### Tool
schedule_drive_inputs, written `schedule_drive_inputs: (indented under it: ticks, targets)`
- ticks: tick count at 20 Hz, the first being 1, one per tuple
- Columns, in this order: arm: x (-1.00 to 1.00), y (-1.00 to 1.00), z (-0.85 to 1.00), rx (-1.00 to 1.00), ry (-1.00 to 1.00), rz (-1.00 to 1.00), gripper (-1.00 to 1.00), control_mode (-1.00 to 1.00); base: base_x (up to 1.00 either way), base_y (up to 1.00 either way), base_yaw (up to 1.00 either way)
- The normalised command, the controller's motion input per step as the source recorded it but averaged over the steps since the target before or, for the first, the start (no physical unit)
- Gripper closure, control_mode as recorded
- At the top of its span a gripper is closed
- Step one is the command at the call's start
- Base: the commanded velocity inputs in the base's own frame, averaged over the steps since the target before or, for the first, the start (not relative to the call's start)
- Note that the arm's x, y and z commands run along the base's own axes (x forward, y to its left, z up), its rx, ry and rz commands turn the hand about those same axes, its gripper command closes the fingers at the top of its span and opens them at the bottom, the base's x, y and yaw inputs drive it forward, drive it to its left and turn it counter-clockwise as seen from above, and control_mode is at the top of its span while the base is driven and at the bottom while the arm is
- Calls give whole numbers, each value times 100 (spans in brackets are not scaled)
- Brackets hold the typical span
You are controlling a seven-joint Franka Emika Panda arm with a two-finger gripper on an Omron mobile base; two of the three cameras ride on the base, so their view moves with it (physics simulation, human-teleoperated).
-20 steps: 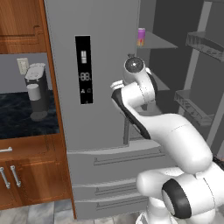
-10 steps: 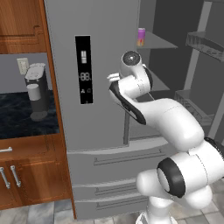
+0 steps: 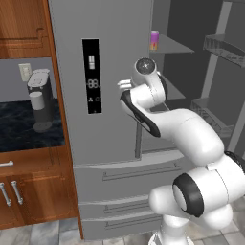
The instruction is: Open the fridge, grab two sodas, and place both sodas inside the bowl with ice on the dining counter.
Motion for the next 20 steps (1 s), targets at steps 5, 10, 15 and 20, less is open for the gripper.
schedule_drive_inputs:
  ticks: [5,10,15,20]
  targets:
    - [36,-2,0,3,0,3,100,-100,0,0,0]
    - [4,5,-2,1,-3,9,100,-100,0,0,0]
    - [-41,47,-7,0,-1,12,100,-100,0,0,0]
    - [-58,89,-11,-2,0,15,100,-100,0,0,0]
